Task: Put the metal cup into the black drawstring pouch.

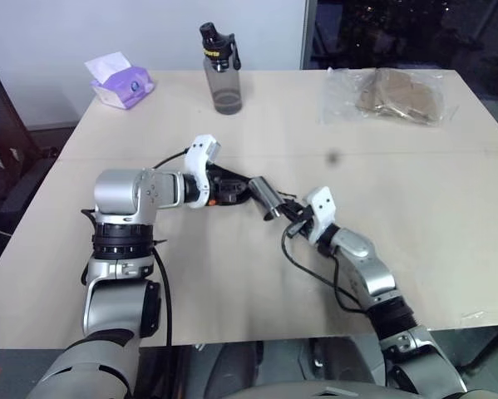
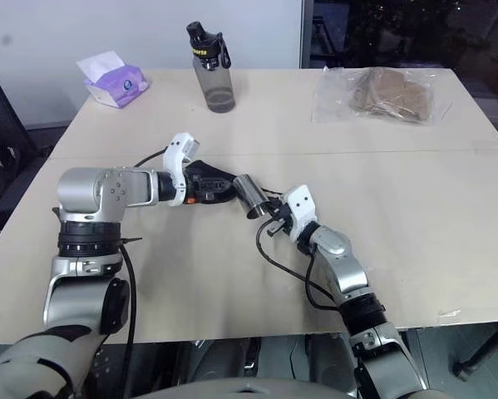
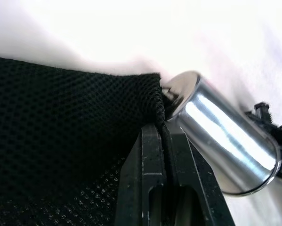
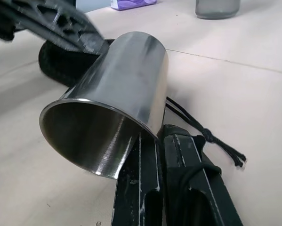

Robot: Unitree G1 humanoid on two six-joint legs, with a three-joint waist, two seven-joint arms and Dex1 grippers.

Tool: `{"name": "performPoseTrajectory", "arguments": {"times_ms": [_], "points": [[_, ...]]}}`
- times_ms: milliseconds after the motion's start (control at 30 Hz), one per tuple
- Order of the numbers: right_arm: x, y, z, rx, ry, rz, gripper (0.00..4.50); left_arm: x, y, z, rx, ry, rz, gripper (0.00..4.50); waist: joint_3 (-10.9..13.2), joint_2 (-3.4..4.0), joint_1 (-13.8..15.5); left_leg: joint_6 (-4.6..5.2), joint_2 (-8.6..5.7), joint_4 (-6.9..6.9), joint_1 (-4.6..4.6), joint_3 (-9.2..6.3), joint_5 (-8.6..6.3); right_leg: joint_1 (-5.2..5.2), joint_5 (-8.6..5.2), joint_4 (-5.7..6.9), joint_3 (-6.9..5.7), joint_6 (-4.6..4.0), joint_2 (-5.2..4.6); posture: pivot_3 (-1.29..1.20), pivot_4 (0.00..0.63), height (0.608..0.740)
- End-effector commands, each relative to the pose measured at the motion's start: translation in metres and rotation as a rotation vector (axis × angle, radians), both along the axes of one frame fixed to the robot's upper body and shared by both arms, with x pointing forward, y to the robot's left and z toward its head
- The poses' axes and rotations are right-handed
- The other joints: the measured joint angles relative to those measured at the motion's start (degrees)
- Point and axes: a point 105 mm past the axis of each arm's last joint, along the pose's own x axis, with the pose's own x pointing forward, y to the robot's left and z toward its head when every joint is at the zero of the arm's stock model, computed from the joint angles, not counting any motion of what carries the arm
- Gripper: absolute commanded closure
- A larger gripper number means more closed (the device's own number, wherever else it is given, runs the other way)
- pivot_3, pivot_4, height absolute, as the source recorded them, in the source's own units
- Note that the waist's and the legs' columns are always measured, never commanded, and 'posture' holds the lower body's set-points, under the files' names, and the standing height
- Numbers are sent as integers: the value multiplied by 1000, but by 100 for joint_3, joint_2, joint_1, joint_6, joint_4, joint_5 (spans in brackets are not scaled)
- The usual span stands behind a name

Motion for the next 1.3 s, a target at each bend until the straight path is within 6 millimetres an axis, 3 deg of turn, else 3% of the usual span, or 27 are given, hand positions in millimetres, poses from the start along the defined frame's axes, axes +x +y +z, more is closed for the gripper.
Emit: {"name": "performPoseTrajectory", "arguments": {"times_ms": [33,367,433,600,700,900,933,1000,1067,1133,1200,1233,1300], "points": [[-10,16,-5,-102,-48,104,4500,0,-11,25,-40,-81,-40,4463,0,-1,-3,-1,0,0,2,1,-1,0,0,1,1,0,1,0,150,740],[2,20,-3,-296,-154,115,4500,-20,-27,28,1,-159,-196,4463,-1,-1,-26,-12,2,0,13,6,-6,-1,0,8,13,-1,7,0,150,740],[8,23,4,-210,-96,87,4500,-30,-34,33,-16,-195,-265,4463,-1,-1,-23,-12,5,0,13,6,-6,-1,0,9,15,-2,8,0,150,740],[17,34,54,384,272,108,4500,-43,-39,37,-20,-233,-322,4463,1,1,-6,-12,27,0,8,1,-6,-2,5,8,10,-12,12,0,150,740],[19,32,63,468,356,112,4500,-41,-37,40,-33,-248,-302,4463,3,2,17,-13,27,0,4,-3,-6,-2,5,4,6,-13,9,0,150,740],[23,42,66,-260,-233,29,4500,-37,-44,45,-91,-237,-274,4463,4,4,-6,-13,-2,0,1,3,-7,-3,4,-4,6,-10,5,0,150,740],[20,47,66,-280,-268,61,4500,-37,-45,45,-97,-234,-269,4463,4,3,-23,-13,-2,-1,1,2,-7,-4,4,-3,5,-9,6,0,150,740],[19,52,95,254,83,46,4500,-36,-45,45,-100,-243,-261,4463,4,-4,-36,-15,2,-6,2,3,-7,-8,4,-2,6,-10,13,0,150,740],[16,49,104,482,265,122,4500,-34,-43,47,-109,-242,-246,4463,8,-3,-9,-19,44,-11,1,-6,-9,-12,2,4,5,-30,29,0,150,740],[22,48,82,141,107,58,4500,-32,-43,51,-136,-239,-235,4463,9,0,17,-21,43,-10,-2,-13,-11,-11,1,7,-8,-35,24,0,150,740],[19,54,59,-368,-277,77,4500,-28,-47,57,-176,-236,-222,4463,10,2,14,-20,21,-8,-2,-6,-12,-8,1,-1,-5,-32,13,0,150,740],[16,56,51,-447,-334,112,4500,-26,-49,60,-200,-234,-212,4463,10,2,12,-20,-3,-7,-3,-1,-12,-7,-1,-6,-1,-29,8,0,150,740],[17,56,53,-389,-308,95,4500,-24,-51,63,-235,-222,-195,4463,9,-6,-5,-20,-6,-5,-3,1,-11,-1,0,-19,2,-28,8,0,150,740]]}}
